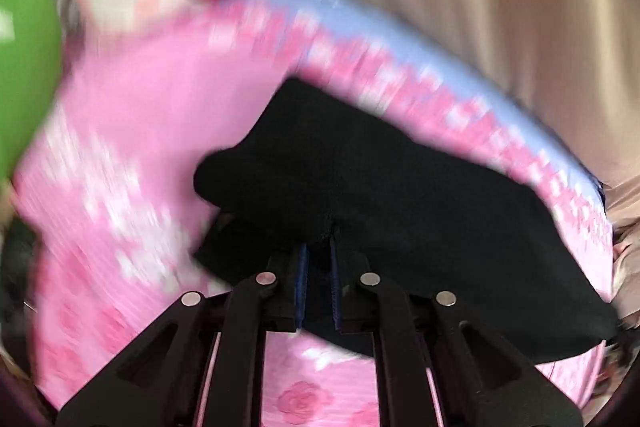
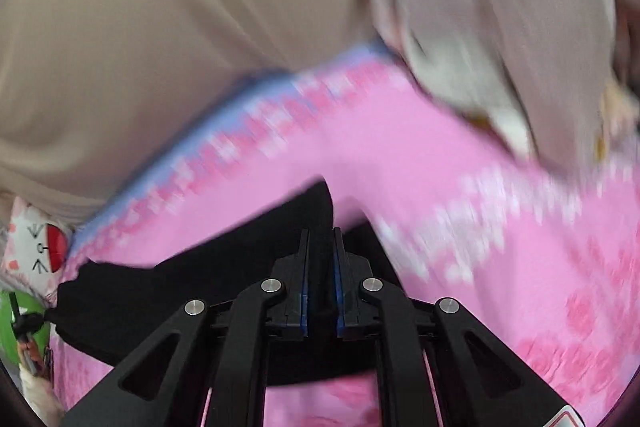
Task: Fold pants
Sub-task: 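Open both tools to release the folded trousers onto the bed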
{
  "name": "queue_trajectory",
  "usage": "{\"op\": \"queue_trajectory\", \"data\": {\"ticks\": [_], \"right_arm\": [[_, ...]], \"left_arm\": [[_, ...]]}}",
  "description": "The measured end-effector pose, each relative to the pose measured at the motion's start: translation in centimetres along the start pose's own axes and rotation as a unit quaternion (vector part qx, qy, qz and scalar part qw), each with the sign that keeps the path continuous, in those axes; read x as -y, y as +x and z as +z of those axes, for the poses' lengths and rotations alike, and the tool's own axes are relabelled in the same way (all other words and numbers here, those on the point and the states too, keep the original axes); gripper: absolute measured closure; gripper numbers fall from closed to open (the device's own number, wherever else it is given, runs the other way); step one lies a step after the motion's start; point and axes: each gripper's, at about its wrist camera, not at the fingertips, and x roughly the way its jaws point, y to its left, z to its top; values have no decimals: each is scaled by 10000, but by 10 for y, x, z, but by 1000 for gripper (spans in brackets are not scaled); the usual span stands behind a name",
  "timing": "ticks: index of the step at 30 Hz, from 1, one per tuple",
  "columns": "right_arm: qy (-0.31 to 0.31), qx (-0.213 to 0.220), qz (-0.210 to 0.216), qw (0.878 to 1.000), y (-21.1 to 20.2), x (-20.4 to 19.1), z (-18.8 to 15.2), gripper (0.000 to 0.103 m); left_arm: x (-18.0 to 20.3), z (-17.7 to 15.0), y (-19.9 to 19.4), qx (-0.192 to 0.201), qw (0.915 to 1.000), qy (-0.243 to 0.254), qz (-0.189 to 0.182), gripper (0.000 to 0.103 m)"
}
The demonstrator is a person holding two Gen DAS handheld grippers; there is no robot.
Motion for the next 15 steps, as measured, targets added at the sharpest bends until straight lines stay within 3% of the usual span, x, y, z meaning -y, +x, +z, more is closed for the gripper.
{"op": "queue_trajectory", "data": {"ticks": [1, 2, 5, 7, 8, 9, 10, 12, 15], "right_arm": [[64, -201, -124, 9997, 13, 11, -11, 95], [137, -331, -86, 9993, 21, 18, -20, 95], [284, -263, 37, 9992, 14, 25, -23, 93], [218, -204, -136, 9995, 4, 24, -24, 88], [191, -150, -237, 9994, -2, 23, -25, 79], [167, -7, -520, 9985, -13, 23, -26, 56], [175, 119, -753, 9969, -22, 24, -27, 47], [241, 526, -1054, 9927, -47, 22, -31, 44], [133, 743, -632, 9951, -72, -1, -33, 43]], "left_arm": [[-8, -7, 8, -67, 9999, -72, -57, 91], [-12, -14, 5, 136, 9997, -64, -188, 91], [-13, -25, -4, 242, 9995, 14, -200, 89], [-6, -31, -13, 368, 9989, 254, 123, 80], [-4, -35, -18, 444, 9979, 363, 304, 75], [-3, -40, -27, 570, 9952, 488, 633, 70], [-6, -44, -34, 672, 9914, 562, 977, 65], [-12, -50, -47, 771, 9836, 567, 1529, 60], [-20, -50, -71, 856, 9854, 326, 1436, 60]]}}
